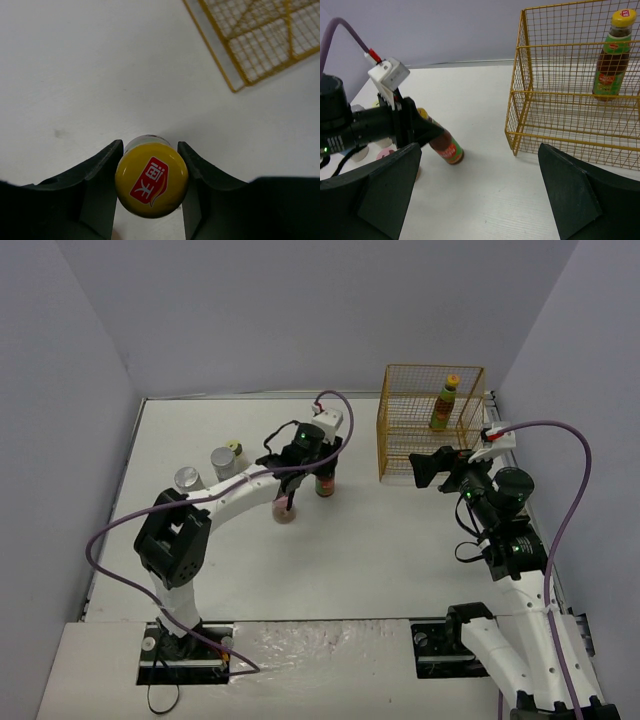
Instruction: Organize the condiment bottles
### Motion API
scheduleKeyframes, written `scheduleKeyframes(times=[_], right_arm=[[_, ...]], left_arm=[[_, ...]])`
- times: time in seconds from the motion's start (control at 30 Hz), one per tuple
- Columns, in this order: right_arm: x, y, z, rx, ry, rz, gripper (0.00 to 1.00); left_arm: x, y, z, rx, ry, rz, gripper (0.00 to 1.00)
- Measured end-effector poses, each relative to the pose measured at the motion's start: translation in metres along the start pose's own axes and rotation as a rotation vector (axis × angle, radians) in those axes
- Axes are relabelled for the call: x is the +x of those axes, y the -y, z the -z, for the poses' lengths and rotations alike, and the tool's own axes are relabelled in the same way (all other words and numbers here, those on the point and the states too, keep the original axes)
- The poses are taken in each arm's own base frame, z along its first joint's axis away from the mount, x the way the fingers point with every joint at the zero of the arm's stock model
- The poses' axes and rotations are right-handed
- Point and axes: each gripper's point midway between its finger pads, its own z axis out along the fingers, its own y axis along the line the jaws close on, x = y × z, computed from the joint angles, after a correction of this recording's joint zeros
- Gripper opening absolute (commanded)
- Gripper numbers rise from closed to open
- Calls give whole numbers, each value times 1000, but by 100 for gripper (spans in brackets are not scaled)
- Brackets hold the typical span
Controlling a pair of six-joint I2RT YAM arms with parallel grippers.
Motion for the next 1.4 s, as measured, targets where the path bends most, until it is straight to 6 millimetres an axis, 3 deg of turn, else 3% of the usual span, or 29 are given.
scheduleKeyframes(times=[0.1, 0.2, 0.33, 0.43, 0.67, 0.83, 0.97, 1.17, 1.3, 1.4], right_arm=[[0, -1, 0, -3, 0, 1, 100], [0, -3, 0, -8, -1, 4, 100], [3, -3, 0, -12, -6, 5, 100], [9, -2, 0, -12, -20, 6, 100], [17, -5, -2, -23, -45, 19, 100], [30, -10, -10, -42, -95, 26, 100], [46, -20, -20, -72, -144, 50, 100], [71, -47, -40, -135, -198, 107, 100], [97, -64, -52, -188, -228, 142, 100], [117, -77, -56, -229, -254, 170, 100]], left_arm=[[14, 46, 13, 67, -7, -19, 12], [26, 75, 27, 106, -10, -29, 36], [33, 81, 36, 104, -8, -5, 76], [37, 75, 41, 76, -13, 16, 95], [28, 69, 57, 55, -2, 35, 97], [-5, 64, 91, 56, 65, 53, 97], [-38, 50, 121, 32, 148, 80, 97], [-60, -26, 152, -124, 206, 167, 97], [-35, -90, 185, -282, 193, 226, 97], [-23, -111, 212, -351, 194, 243, 97]])
